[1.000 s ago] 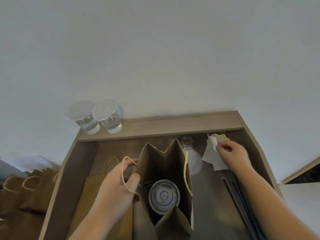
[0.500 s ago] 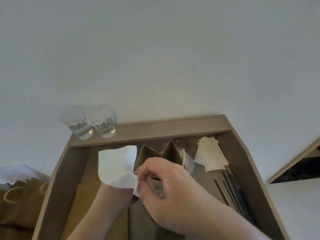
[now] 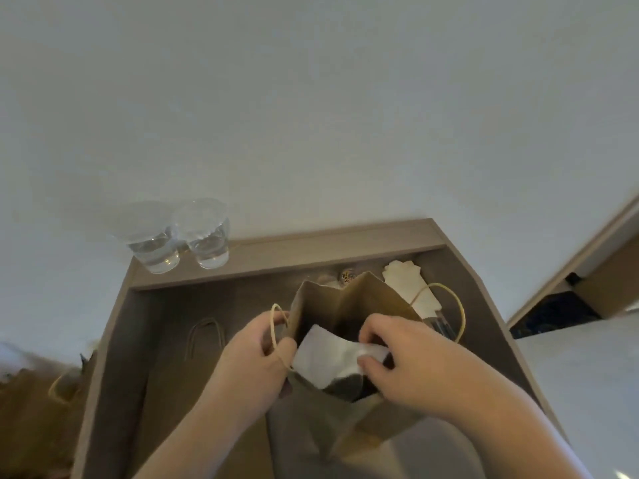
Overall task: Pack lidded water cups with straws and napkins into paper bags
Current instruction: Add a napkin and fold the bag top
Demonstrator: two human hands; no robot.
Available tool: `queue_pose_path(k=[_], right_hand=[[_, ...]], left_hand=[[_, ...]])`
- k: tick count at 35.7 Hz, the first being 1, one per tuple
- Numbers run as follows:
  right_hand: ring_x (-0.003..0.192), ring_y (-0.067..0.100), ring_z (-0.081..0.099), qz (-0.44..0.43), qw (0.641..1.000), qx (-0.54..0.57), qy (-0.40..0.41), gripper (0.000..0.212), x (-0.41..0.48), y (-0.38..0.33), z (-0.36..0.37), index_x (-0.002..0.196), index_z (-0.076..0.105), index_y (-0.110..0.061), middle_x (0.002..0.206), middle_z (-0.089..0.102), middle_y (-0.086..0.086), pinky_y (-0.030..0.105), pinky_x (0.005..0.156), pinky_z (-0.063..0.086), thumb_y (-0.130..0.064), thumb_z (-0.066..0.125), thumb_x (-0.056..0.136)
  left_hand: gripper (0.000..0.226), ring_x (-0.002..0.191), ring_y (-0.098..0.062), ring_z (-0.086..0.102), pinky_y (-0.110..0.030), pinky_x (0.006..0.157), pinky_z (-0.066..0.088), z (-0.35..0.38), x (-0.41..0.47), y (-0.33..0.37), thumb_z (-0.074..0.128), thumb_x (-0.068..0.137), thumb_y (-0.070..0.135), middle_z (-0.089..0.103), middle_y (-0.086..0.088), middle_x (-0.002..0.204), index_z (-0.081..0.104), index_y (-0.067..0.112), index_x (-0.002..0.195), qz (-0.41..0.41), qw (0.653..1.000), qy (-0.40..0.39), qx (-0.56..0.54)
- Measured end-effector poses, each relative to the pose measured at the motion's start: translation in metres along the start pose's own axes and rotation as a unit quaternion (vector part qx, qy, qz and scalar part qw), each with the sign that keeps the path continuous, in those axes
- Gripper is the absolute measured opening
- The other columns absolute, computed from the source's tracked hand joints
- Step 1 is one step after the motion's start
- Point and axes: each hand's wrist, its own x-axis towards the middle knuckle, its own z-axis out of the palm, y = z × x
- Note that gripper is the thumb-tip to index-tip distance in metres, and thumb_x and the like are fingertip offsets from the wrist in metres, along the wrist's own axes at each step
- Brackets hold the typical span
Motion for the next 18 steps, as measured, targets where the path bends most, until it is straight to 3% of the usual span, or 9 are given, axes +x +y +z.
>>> queue_pose_path(k=[2, 3, 6, 8, 11, 13, 15, 18], right_hand=[[0.126, -0.009, 0.052, -0.015, 0.999, 0.008, 0.033, 0.044, -0.009, -0.010, 0.003, 0.148, 0.044, -0.054, 0.146, 0.042, -0.036, 0.013, 0.104, 0.047, -0.057, 0.055, 0.105], [0.129, -0.012, 0.049, -0.030, 0.997, 0.032, 0.060, 0.046, -0.017, -0.017, 0.002, 0.150, 0.043, -0.054, 0.147, 0.039, -0.040, 0.012, 0.106, 0.045, -0.058, 0.053, 0.105], [0.118, 0.000, 0.063, -0.102, 0.970, 0.170, 0.141, 0.025, -0.050, -0.025, 0.004, 0.124, 0.062, -0.050, 0.126, 0.063, -0.027, 0.018, 0.091, 0.057, -0.058, 0.054, 0.103], [0.104, 0.017, 0.070, -0.117, 0.954, 0.260, 0.098, 0.025, -0.073, -0.024, 0.012, 0.110, 0.069, -0.043, 0.107, 0.070, -0.010, 0.028, 0.084, 0.060, -0.062, 0.055, 0.103], [0.094, 0.023, 0.071, -0.065, 0.937, 0.338, -0.060, 0.028, -0.086, -0.018, 0.035, 0.103, 0.074, -0.043, 0.102, 0.072, -0.003, 0.044, 0.083, 0.060, -0.066, 0.058, 0.101], [0.101, 0.008, 0.071, 0.009, 0.950, 0.283, -0.132, 0.032, -0.075, -0.010, 0.060, 0.106, 0.073, -0.048, 0.108, 0.073, -0.015, 0.033, 0.092, 0.058, -0.074, 0.058, 0.095], [0.106, -0.007, 0.067, 0.087, 0.962, 0.221, -0.137, 0.028, -0.063, 0.005, 0.102, 0.114, 0.069, -0.050, 0.110, 0.071, -0.027, 0.028, 0.106, 0.054, -0.068, 0.062, 0.095], [0.120, 0.001, 0.061, 0.180, 0.964, 0.169, -0.097, 0.051, -0.057, 0.015, 0.158, 0.143, 0.050, -0.048, 0.137, 0.059, -0.022, 0.030, 0.110, 0.050, -0.055, 0.060, 0.094]], left_hand=[[0.036, 0.070, -0.002, 0.073, -0.014, 0.052, 0.054, -0.002, 0.002, -0.004, 0.060, 0.104, 0.035, 0.073, 0.024, 0.083, 0.056, 0.071, 0.095, 0.003, 1.000, -0.007, -0.004], [0.031, 0.073, 0.000, 0.072, -0.016, 0.054, 0.055, -0.003, 0.004, -0.008, 0.060, 0.103, 0.041, 0.072, 0.027, 0.087, 0.055, 0.071, 0.097, 0.007, 1.000, -0.010, -0.009], [0.012, 0.079, 0.001, 0.071, -0.025, 0.064, 0.056, -0.007, 0.007, -0.014, 0.050, 0.100, 0.064, 0.071, 0.028, 0.091, 0.058, 0.069, 0.107, 0.005, 0.998, -0.015, -0.060], [0.031, 0.076, 0.002, 0.068, -0.028, 0.069, 0.053, -0.007, 0.013, -0.022, 0.039, 0.097, 0.069, 0.069, 0.023, 0.085, 0.064, 0.058, 0.113, 0.011, 0.996, -0.011, -0.091], [0.031, 0.092, 0.010, 0.063, -0.029, 0.080, 0.052, -0.003, 0.036, -0.041, 0.043, 0.100, 0.048, 0.063, 0.029, 0.103, 0.059, 0.057, 0.124, 0.026, 0.997, -0.001, -0.078], [0.050, 0.111, 0.008, 0.058, -0.022, 0.086, 0.050, 0.002, 0.062, -0.058, 0.055, 0.097, 0.023, 0.057, 0.025, 0.127, 0.055, 0.056, 0.134, 0.032, 0.999, -0.016, -0.033], [0.067, 0.126, -0.004, 0.056, -0.020, 0.089, 0.048, 0.006, 0.088, -0.072, 0.058, 0.094, 0.001, 0.057, 0.012, 0.140, 0.056, 0.047, 0.142, 0.010, 0.998, -0.057, 0.000], [0.057, 0.128, -0.015, 0.062, -0.025, 0.092, 0.054, 0.015, 0.105, -0.088, 0.059, 0.097, -0.001, 0.068, 0.010, 0.130, 0.063, 0.039, 0.136, -0.022, 0.992, -0.122, 0.026]])
